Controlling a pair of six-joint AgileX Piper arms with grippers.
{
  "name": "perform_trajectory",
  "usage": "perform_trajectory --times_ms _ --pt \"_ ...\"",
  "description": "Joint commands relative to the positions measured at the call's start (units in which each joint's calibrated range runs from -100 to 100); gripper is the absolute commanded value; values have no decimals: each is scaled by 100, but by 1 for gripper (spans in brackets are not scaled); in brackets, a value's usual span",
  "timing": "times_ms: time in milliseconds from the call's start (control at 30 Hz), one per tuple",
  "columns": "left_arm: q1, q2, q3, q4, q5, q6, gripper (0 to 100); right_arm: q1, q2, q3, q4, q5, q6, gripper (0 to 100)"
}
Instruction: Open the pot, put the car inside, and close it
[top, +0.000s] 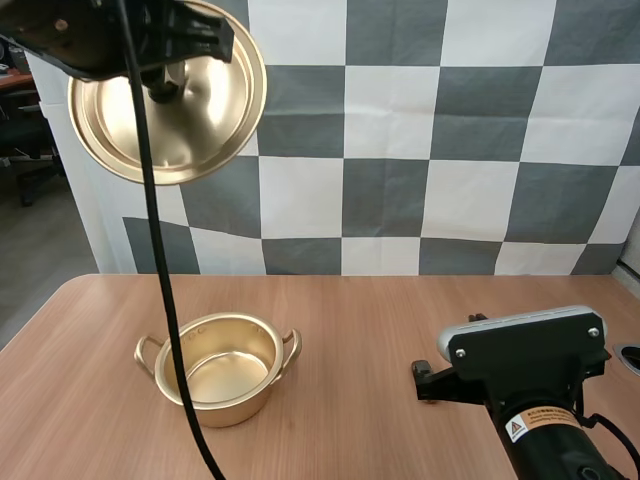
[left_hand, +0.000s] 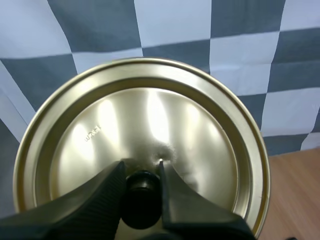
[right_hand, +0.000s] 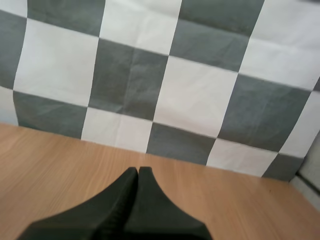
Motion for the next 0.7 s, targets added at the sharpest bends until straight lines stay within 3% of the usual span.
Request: perform_trajectory --times_ms 0,67,167,333,467,667 --pt "3 -414 -124 -1 0 0 0 -6 5 0 -162 -3126 -6 0" --pt "3 -542 -124 -1 0 0 0 -6 5 0 -333 -4200 -112 0" --pt "3 -718 -124 -1 0 0 0 -6 30 -280 -66 -4219 -192 0" --pt "3 -861 -78 -1 0 23 0 -6 633 -2079 1434 -432 -136 0" --pt "3 -975 -78 -1 0 23 0 -6 1548 -3597 1416 1095 31 0" --pt "3 -1144 -78 -1 0 31 0 -6 2979 -5812 1188 4193 138 33"
